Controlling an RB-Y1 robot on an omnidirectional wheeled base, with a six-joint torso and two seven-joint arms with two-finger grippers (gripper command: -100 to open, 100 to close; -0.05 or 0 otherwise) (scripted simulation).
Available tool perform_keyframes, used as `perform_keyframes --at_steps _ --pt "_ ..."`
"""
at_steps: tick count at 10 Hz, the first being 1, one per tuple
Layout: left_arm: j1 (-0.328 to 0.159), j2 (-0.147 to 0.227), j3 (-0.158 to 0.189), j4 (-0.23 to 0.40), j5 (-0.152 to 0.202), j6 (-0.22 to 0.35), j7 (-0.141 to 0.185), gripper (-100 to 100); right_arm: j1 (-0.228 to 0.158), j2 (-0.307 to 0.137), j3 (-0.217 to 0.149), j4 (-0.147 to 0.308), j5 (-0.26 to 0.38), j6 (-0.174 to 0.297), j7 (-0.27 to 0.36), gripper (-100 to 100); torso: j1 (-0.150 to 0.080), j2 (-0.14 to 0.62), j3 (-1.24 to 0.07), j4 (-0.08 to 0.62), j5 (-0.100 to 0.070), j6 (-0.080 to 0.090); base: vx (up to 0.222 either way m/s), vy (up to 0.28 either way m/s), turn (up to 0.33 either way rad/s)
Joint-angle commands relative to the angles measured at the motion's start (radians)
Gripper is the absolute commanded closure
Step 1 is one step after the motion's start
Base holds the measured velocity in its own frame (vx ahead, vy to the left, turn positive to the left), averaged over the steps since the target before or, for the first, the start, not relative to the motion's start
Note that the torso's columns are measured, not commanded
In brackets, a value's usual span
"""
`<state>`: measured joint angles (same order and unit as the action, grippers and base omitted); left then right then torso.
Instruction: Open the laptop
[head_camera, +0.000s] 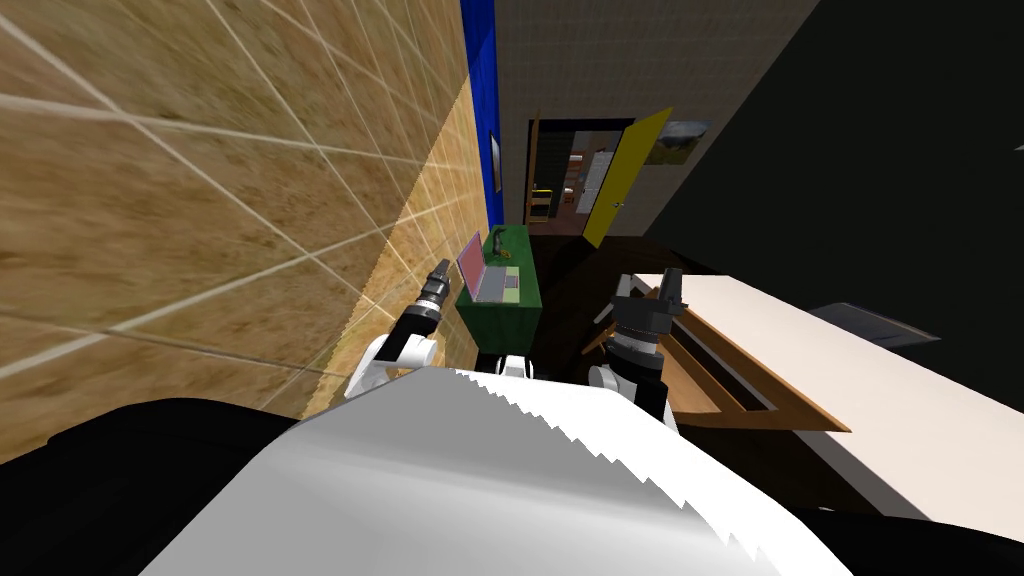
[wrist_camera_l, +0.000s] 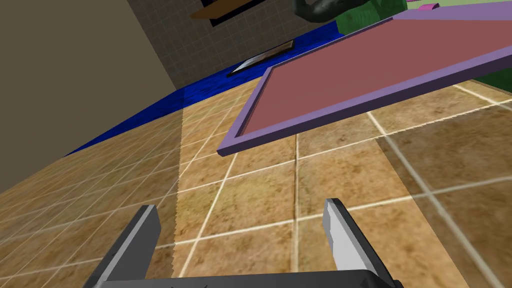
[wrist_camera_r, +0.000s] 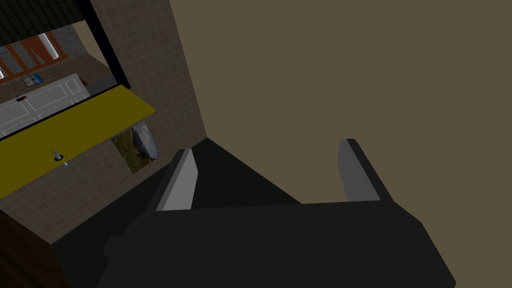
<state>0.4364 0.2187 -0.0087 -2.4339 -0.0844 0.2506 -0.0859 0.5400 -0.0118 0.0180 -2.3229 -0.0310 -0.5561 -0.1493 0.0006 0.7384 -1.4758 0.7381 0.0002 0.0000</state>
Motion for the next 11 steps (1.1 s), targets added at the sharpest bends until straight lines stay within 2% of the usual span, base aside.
perform_keyframes --at_steps 1,6,7,10,11 --pt "-0.001 0.02 0.002 -0.006 -0.003 0.057 0.0 -100 0.0 0.0 0.0 0.0 0.0 0.0 0.0 0 0.0 0.0 0.0 0.0 0.0 0.0 0.031 -0.008 -0.01" --pt "-0.007 0.072 0.009 -0.028 -0.01 0.194 0.001 -100 0.0 0.0 0.0 0.0 0.0 0.0 0.0 0 0.0 0.0 0.0 0.0 0.0 0.0 0.037 -0.013 -0.022" --pt "-0.007 0.072 0.009 -0.028 -0.01 0.203 0.001 -100 0.0 0.0 0.0 0.0 0.0 0.0 0.0 0 -0.001 -0.001 0.0 0.0 0.0 0.0 0.032 -0.01 -0.01" --pt "-0.011 0.096 0.014 -0.061 -0.014 0.295 0.001 -100 0.0 0.0 0.0 0.0 0.0 0.0 0.0 0 0.0 -0.001 0.0 0.0 0.0 0.0 0.037 -0.01 -0.018" --pt "-0.011 0.096 0.014 -0.061 -0.014 0.301 0.001 -100 0.0 0.0 0.0 0.0 0.0 0.0 0.0 0 0.0 -0.003 -0.002 -0.001 0.0 0.002 0.02 -0.005 -0.006"
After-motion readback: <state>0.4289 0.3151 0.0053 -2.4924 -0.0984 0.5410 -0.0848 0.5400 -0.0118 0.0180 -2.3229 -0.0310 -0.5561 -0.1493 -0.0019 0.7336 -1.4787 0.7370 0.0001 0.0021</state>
